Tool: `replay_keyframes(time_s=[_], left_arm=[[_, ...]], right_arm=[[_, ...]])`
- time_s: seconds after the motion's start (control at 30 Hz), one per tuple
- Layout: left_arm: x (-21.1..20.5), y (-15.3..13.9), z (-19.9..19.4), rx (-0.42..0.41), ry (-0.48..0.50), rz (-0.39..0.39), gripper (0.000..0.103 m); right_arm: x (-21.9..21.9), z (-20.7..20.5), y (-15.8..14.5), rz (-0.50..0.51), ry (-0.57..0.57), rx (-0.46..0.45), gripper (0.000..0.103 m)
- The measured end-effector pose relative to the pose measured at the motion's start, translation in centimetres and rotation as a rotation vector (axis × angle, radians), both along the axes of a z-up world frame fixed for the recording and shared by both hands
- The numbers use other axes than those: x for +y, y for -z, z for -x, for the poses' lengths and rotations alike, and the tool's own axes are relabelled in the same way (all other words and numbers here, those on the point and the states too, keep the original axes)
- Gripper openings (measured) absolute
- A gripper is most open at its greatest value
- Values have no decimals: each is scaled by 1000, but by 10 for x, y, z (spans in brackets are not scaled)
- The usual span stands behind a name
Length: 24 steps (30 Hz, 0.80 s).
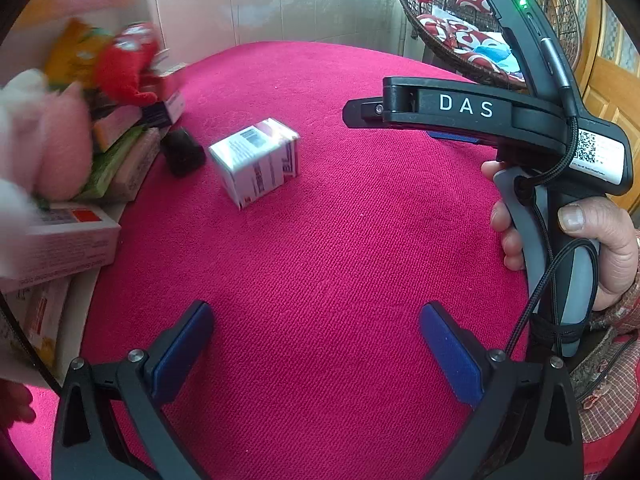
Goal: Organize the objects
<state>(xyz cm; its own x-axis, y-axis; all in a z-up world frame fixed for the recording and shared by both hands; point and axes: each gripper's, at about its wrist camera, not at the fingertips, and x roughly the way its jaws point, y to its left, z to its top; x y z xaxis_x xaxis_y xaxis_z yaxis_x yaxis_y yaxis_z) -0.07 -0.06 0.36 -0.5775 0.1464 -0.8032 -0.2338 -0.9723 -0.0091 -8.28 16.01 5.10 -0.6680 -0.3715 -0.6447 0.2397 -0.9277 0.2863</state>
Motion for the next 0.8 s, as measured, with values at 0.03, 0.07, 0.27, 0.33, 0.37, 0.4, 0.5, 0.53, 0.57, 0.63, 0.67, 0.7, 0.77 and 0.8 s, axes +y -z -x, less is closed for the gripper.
replay_keyframes(time_s=[0.03, 0.07, 0.27, 0.33, 0.37, 0.4, 0.5, 0.53, 0.57, 0.63, 0.67, 0.7, 0.77, 0.8], left_arm=[[0, 1, 0, -5, 0, 3, 103], [0, 0, 0, -4, 0, 3, 103], [13, 5, 20, -5, 1, 4, 103], [15, 6, 22, -2, 1, 3, 103], [13, 5, 20, -3, 1, 3, 103], [16, 6, 24, -3, 1, 3, 103], [16, 6, 24, -2, 1, 2, 103], [8, 5, 16, -4, 1, 3, 103], [9, 5, 18, -4, 1, 3, 103], [9, 5, 18, -4, 1, 4, 103], [10, 5, 19, -4, 1, 4, 103], [10, 5, 18, -4, 1, 3, 103], [8, 3, 21, -5, 1, 4, 103], [8, 3, 20, -4, 1, 5, 103]], right_arm=[[0, 0, -1, 7, 0, 3, 103], [-1, -1, -1, 8, -1, 5, 103], [-5, -5, -5, 35, 0, 27, 103], [-4, -6, -5, 28, 0, 17, 103], [-5, -6, -5, 29, 0, 17, 103], [-5, -7, -5, 24, -1, 13, 103], [-4, -6, -5, 28, -1, 1, 103], [-3, -5, -6, 30, -1, -6, 103], [-4, -6, -6, 23, -1, -10, 103], [-6, -11, -4, 5, -2, -19, 103], [-6, -11, -4, 4, -1, -19, 103], [-6, -12, -5, 19, -1, -17, 103], [-7, -12, -5, 16, -1, -11, 103], [-5, -10, -4, 6, -1, -16, 103]])
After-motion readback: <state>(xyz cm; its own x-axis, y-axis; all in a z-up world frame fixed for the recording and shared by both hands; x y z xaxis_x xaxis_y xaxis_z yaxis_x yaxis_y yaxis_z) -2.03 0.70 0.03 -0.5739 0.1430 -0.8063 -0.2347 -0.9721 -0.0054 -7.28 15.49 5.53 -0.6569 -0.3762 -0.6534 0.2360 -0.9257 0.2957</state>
